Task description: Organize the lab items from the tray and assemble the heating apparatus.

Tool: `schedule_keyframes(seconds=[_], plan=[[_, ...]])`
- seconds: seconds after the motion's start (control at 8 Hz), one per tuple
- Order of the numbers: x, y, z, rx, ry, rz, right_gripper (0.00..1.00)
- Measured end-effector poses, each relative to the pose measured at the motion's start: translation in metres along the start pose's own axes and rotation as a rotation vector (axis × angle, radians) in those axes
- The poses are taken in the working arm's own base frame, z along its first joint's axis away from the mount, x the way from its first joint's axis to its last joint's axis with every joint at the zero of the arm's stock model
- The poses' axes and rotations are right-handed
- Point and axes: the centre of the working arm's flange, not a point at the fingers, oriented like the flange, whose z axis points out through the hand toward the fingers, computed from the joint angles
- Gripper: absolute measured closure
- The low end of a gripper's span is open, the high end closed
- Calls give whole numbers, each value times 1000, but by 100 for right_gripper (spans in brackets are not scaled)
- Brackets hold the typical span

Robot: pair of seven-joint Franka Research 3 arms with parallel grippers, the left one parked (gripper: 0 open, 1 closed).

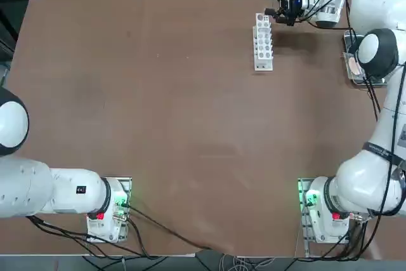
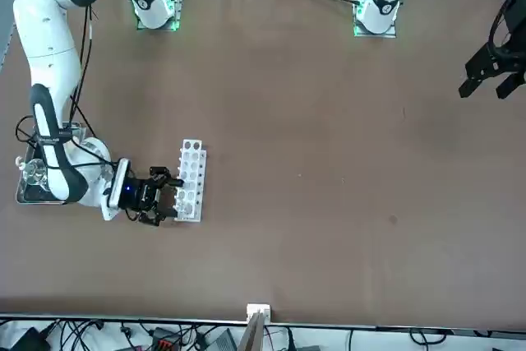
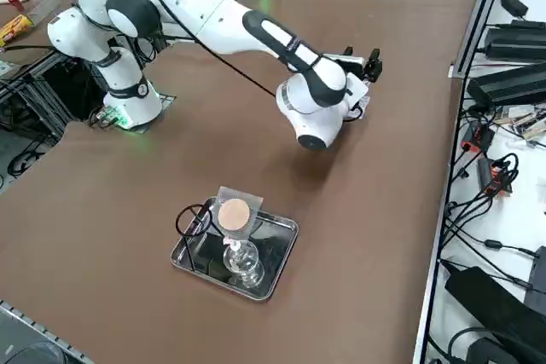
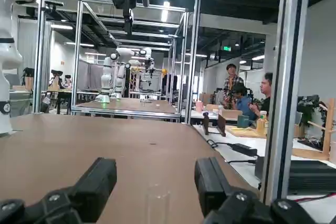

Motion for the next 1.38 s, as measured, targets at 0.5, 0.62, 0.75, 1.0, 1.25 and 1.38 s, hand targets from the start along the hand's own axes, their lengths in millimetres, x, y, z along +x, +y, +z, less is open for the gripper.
schedule_keyframes(seconds=[0.5,0.62,0.75,1.0,1.25,1.38], plan=[[73,26,-67,10,-163,99,8],[97,30,-97,-5,-217,139,8],[118,31,-127,-21,-275,179,8],[149,24,-183,-44,-414,242,9],[179,15,-232,-83,-552,317,9],[194,9,-256,-112,-623,357,10]])
